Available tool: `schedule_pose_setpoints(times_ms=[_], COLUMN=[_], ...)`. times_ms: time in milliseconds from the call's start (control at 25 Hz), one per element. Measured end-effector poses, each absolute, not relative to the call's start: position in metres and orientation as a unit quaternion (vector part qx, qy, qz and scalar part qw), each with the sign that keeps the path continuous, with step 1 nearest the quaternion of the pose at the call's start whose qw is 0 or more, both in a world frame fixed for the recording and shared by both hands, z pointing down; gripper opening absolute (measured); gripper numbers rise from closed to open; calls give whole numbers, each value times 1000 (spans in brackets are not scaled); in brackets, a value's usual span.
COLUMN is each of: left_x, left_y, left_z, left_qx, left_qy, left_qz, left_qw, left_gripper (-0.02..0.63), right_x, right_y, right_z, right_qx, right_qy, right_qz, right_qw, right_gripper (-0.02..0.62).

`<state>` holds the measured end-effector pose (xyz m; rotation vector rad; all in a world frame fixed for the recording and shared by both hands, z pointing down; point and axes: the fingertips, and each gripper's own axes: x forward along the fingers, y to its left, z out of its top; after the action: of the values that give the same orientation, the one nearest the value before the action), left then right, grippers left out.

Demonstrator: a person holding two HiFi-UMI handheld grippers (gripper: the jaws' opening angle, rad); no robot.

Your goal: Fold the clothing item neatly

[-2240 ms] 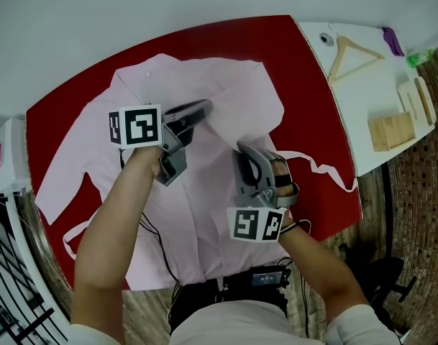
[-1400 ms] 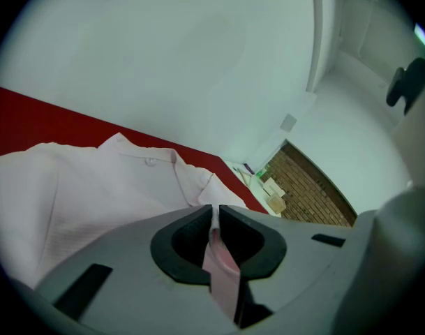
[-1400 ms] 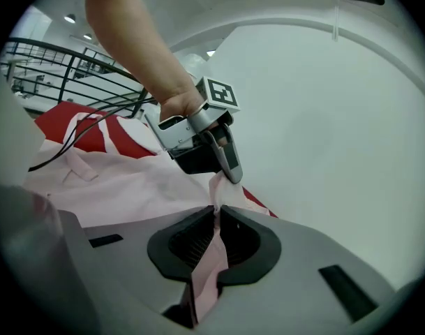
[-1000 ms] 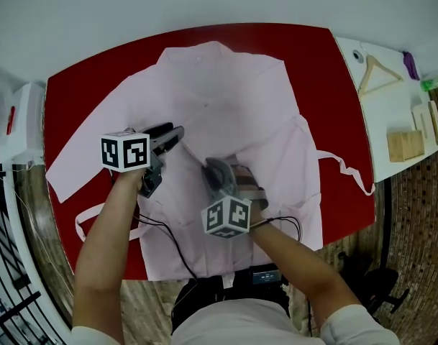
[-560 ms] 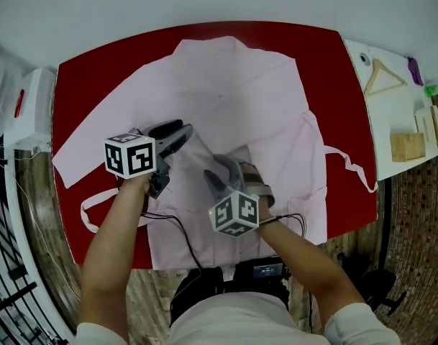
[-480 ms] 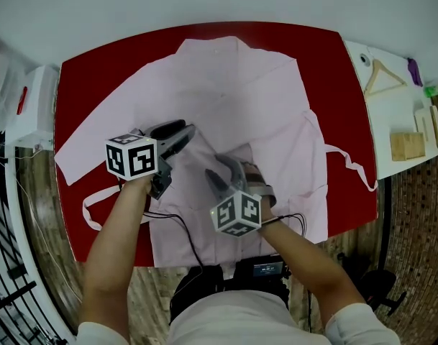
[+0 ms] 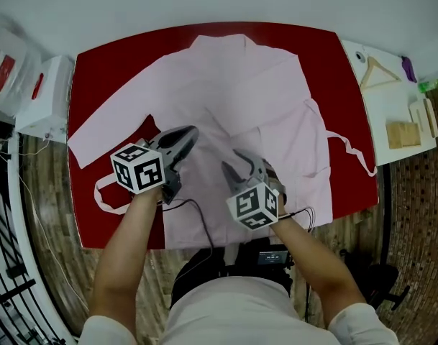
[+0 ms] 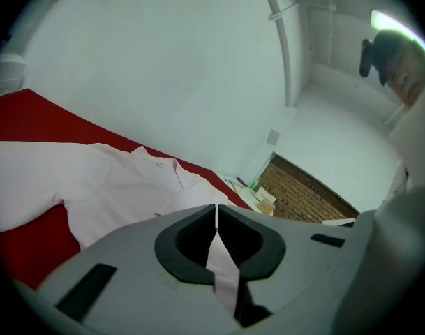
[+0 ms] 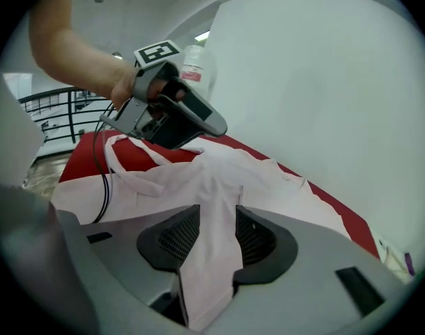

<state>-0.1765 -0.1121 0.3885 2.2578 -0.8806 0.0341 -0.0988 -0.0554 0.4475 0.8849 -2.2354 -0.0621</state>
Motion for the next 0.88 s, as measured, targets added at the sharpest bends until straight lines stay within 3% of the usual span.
schedule_pose_setpoints(times_ms=[120, 320, 880], left_x=[-177, -183, -252], left_y=[-93, -67, -6], left_z=[383, 376, 378], left_qx=[872, 862, 775], left_qy=[-345, -372, -526], left_qz=[0, -18, -59], left_qw=[347, 343, 347], left_gripper=[14, 11, 9], right_x=[-94, -88, -115], right_y=[-49, -45, -31], right_z=[437, 421, 398], right_qx=[356, 365, 268], right_qy=[-865, -863, -912], right_qz=[-20, -42, -80], right_qw=[353, 345, 301], right_gripper=[155, 43, 34])
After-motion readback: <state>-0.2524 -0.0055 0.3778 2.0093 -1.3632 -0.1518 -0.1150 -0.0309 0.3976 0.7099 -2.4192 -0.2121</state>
